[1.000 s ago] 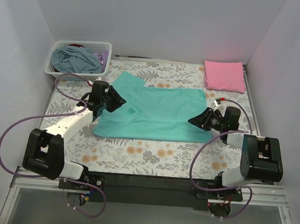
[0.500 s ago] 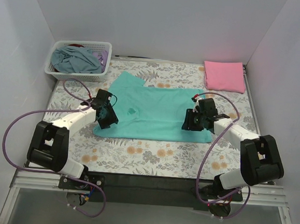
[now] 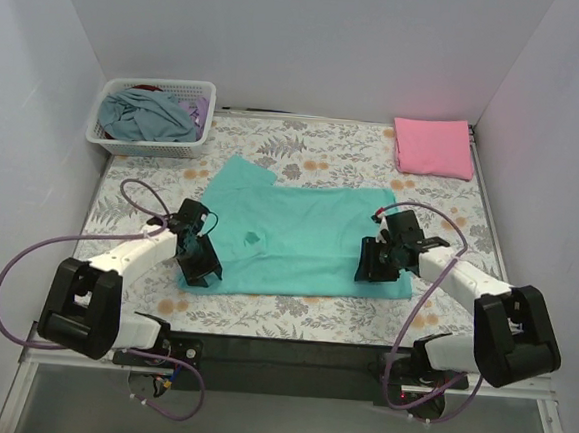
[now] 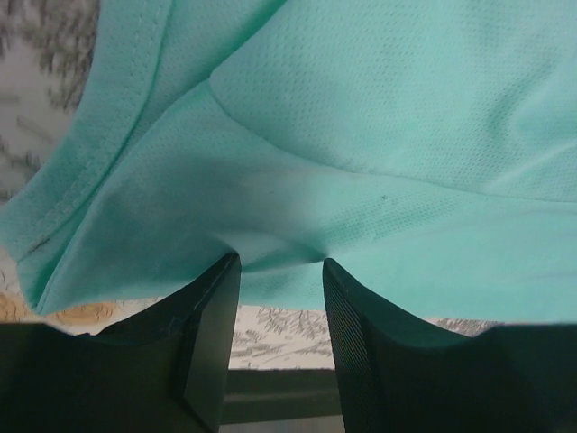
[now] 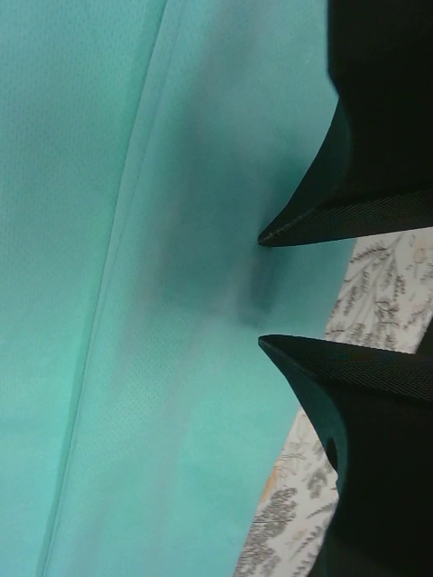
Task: Fold and stack the t-shirts
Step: Fold the tshirt
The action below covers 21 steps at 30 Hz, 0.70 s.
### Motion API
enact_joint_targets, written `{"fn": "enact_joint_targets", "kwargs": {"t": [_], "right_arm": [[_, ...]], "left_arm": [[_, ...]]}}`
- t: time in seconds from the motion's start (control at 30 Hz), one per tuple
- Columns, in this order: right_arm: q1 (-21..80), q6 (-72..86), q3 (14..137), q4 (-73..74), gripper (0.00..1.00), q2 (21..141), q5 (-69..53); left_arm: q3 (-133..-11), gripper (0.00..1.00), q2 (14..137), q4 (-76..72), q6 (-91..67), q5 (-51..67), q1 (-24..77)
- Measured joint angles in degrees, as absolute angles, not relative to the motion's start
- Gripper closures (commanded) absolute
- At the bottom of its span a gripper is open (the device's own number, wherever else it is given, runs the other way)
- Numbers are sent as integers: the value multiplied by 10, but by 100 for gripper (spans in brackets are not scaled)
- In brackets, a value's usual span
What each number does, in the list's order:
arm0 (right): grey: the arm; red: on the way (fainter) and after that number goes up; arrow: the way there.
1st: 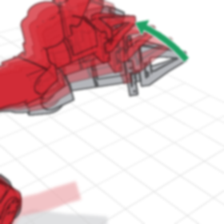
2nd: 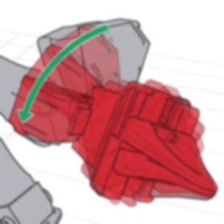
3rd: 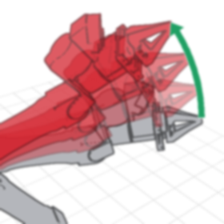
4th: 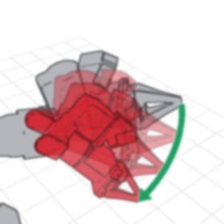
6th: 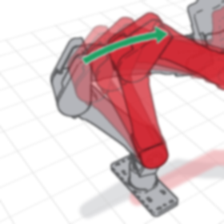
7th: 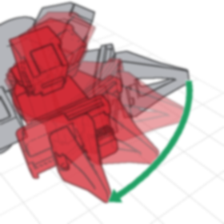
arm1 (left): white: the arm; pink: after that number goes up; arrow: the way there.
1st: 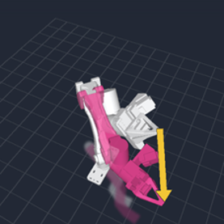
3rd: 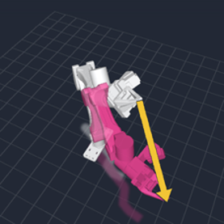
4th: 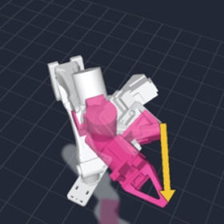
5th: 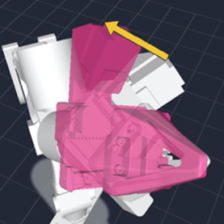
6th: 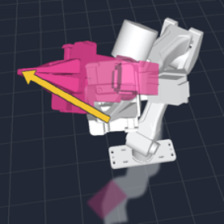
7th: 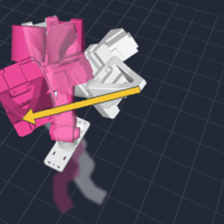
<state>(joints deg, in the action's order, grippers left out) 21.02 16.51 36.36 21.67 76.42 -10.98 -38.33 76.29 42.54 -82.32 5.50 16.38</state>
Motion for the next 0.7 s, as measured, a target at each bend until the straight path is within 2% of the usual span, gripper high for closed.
{"fn": "enact_joint_targets", "kwargs": {"t": [0.1, 0.17, 0.27, 0.4, 0.57, 0.67, 0.7], "right_arm": [[214, 182, 331, 249, 44, 714, -136], [218, 190, 320, 288, 44, 683, -141], [221, 192, 325, 326, 44, 663, -138], [221, 178, 383, 349, 45, 661, -130], [221, 160, 456, 323, 47, 657, -125], [221, 153, 459, 291, 47, 634, -130], [221, 152, 458, 283, 48, 626, -132]], "left_arm": [[-354, 59, 713, 459, -838, 69, 168], [-350, 55, 679, 481, -847, 72, 171], [-359, 41, 632, 502, -856, 63, 173], [-441, 31, 619, 524, -849, 12, 174], [-567, 33, 688, 476, -787, -75, 173], [-613, 39, 770, 433, -746, -110, 167], [-624, 47, 802, 417, -735, -116, 164]]}}
